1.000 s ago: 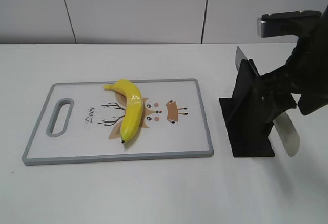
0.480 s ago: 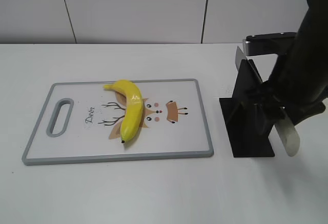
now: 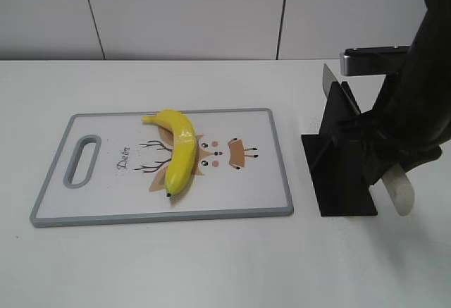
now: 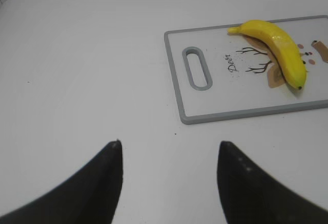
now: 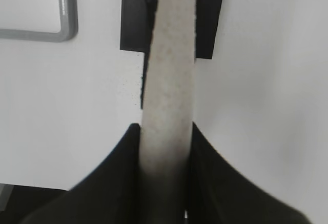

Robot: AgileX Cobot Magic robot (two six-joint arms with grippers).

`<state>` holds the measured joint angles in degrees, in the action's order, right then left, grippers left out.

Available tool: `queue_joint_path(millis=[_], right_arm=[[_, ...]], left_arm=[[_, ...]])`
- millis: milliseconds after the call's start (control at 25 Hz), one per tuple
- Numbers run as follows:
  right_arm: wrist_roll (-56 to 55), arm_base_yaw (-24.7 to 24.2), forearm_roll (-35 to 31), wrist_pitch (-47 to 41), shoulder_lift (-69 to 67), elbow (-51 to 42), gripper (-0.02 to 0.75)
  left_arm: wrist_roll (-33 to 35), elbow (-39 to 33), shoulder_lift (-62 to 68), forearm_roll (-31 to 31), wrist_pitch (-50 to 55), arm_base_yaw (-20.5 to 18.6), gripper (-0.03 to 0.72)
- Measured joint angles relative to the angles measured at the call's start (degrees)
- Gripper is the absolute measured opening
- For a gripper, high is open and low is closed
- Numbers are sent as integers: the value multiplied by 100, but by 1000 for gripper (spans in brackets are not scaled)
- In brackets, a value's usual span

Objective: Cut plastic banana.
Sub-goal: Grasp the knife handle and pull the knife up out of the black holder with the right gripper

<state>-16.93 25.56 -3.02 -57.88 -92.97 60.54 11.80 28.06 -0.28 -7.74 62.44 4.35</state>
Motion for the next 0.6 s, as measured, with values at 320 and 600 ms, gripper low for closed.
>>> queue_joint_path(millis=[320,600], right_arm=[[-275,0,-91,-17,563,0,176],[-340,5,-20,-24,1165,0,174]], left_arm=[[0,0,0,0,0,0,546],[0,0,0,0,0,0,542]])
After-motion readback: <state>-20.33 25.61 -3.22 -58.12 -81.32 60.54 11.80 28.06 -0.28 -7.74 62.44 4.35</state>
